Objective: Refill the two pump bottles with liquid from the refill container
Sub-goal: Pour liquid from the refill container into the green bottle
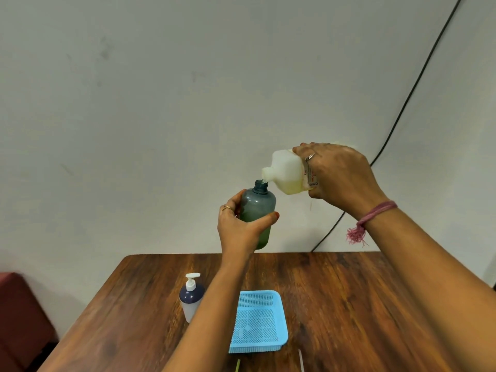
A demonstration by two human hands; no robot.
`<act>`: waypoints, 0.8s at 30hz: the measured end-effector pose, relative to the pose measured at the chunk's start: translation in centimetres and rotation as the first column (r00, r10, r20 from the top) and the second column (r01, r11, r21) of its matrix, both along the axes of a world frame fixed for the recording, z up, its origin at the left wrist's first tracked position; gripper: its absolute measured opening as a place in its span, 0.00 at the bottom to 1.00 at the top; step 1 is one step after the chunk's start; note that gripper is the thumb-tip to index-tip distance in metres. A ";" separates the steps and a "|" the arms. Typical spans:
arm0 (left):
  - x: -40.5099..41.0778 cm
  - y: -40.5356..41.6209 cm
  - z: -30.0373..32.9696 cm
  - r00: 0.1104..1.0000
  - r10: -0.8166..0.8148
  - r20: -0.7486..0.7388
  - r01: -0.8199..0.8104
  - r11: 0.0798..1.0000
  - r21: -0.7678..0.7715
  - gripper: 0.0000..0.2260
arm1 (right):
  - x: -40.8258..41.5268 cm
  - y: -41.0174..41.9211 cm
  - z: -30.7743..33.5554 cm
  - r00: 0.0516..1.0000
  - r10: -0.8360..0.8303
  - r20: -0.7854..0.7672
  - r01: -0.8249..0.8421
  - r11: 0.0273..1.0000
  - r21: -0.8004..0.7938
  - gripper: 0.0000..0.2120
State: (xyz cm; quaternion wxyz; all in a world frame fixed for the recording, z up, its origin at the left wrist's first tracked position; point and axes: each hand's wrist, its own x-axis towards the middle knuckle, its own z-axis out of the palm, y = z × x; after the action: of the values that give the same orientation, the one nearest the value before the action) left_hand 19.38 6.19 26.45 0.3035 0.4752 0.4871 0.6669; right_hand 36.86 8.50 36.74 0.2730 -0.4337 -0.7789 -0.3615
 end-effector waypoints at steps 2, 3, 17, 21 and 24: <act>0.0 0.0 0.0 1.000 -0.004 0.008 0.004 1.000 -0.002 0.35 | 0.1 0.0 -0.1 1.000 0.000 -0.003 0.000 1.000 -0.003 0.38; 0.0 0.0 0.0 1.000 -0.006 0.011 0.006 1.000 -0.003 0.35 | 0.1 0.0 -0.1 1.000 0.001 -0.004 -0.001 1.000 -0.003 0.38; 0.1 0.0 0.1 1.000 -0.001 0.009 0.001 1.000 -0.003 0.35 | 0.0 0.1 -0.1 1.000 -0.012 0.001 0.012 1.000 -0.014 0.38; 0.1 0.0 0.0 1.000 -0.002 0.016 0.002 1.000 -0.005 0.35 | 0.1 0.0 -0.1 1.000 -0.010 -0.004 0.010 1.000 -0.022 0.38; 0.1 0.0 0.1 1.000 -0.006 0.017 0.006 1.000 -0.006 0.35 | 0.1 0.0 0.0 1.000 -0.018 -0.001 0.018 1.000 -0.025 0.38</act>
State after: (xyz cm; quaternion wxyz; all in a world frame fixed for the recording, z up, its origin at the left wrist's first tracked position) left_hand 19.53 6.18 26.53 0.3111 0.4702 0.4848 0.6687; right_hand 36.95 8.48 36.73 0.2649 -0.4444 -0.7791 -0.3540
